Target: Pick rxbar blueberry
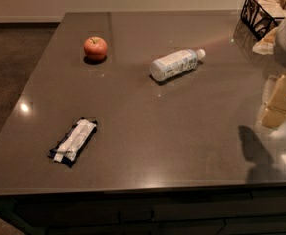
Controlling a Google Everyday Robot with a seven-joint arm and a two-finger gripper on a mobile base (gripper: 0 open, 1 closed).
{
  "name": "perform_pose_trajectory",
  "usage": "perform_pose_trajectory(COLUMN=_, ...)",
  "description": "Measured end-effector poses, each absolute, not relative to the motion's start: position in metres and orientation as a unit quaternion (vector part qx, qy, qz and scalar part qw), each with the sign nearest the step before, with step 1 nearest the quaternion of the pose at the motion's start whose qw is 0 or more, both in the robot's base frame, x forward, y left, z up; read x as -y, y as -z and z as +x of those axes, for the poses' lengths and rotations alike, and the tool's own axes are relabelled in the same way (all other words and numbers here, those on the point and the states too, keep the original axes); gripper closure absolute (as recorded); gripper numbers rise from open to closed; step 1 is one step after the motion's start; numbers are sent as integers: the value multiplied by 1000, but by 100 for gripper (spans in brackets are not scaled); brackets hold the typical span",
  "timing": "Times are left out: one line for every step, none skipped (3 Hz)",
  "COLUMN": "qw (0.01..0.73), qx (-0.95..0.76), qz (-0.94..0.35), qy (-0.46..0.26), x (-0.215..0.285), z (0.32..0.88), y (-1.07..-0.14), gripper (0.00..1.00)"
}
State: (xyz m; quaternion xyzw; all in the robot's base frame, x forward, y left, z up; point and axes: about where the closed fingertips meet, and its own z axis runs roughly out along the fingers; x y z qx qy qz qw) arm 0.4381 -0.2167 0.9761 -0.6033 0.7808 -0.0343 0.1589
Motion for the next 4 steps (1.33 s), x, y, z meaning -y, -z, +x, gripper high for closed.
perform_pose_trajectory(qw=159, qx=-781, qz=-603, qy=34, x=217, z=438, y=-976, gripper=0)
perform_pose_trajectory(qw=175, qx=-741, qz=-648, qy=9, x=166, z=445, y=-976, gripper=0)
perform_pose_trajectory(qw=189, qx=-681, qz=-707, qy=-24, x=96, z=451, y=-973, gripper=0)
perform_pose_trajectory(qw=193, qx=-633, qz=-748, qy=-44, x=47, z=451, y=-967, gripper=0)
